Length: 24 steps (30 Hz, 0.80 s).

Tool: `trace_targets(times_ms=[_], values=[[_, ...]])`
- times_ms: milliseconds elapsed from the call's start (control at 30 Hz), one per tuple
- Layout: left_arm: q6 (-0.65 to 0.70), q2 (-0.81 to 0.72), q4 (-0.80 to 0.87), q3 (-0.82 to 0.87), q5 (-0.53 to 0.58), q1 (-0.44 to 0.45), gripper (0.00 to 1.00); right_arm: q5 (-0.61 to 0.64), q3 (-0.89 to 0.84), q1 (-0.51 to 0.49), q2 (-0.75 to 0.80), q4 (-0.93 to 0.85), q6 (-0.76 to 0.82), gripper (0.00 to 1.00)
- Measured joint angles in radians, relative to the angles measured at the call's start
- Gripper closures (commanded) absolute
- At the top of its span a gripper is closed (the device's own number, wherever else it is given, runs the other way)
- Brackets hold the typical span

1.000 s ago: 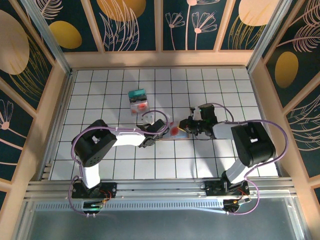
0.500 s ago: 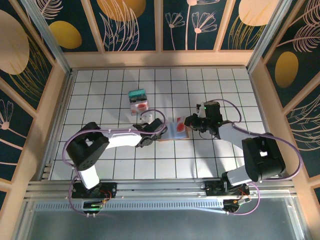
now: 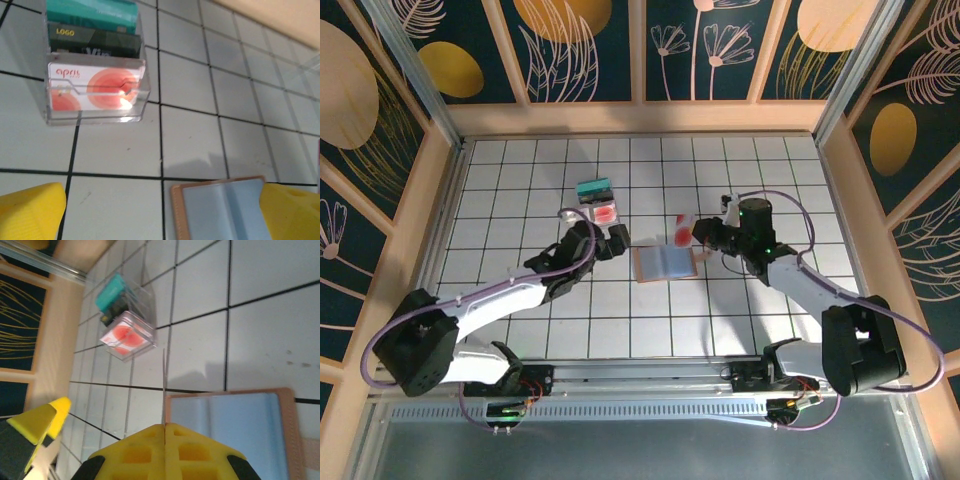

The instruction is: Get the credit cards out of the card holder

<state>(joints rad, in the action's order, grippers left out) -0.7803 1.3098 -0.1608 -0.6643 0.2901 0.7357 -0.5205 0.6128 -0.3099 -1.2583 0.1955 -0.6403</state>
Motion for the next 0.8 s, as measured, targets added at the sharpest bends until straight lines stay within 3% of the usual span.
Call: trace_targets(times_ms=[433, 700, 800], values=[[0.039, 0.072, -0.402, 0.012, -0.467, -0.063, 0.16, -0.140, -0.029, -0.005, 0.043, 0.282, -0.148, 1.00], [0.009, 0.162, -0.572, -0.025, -0.673, -0.066, 0.29, -0.178, -0.029, -0.045, 0.054, 0.358, -0.186, 1.00], [-0.006, 0.186, -0.622, -0.042, -0.727, -0.066, 0.29, -0.185, -0.029, -0.059, 0.053, 0.370, -0.190, 1.00]])
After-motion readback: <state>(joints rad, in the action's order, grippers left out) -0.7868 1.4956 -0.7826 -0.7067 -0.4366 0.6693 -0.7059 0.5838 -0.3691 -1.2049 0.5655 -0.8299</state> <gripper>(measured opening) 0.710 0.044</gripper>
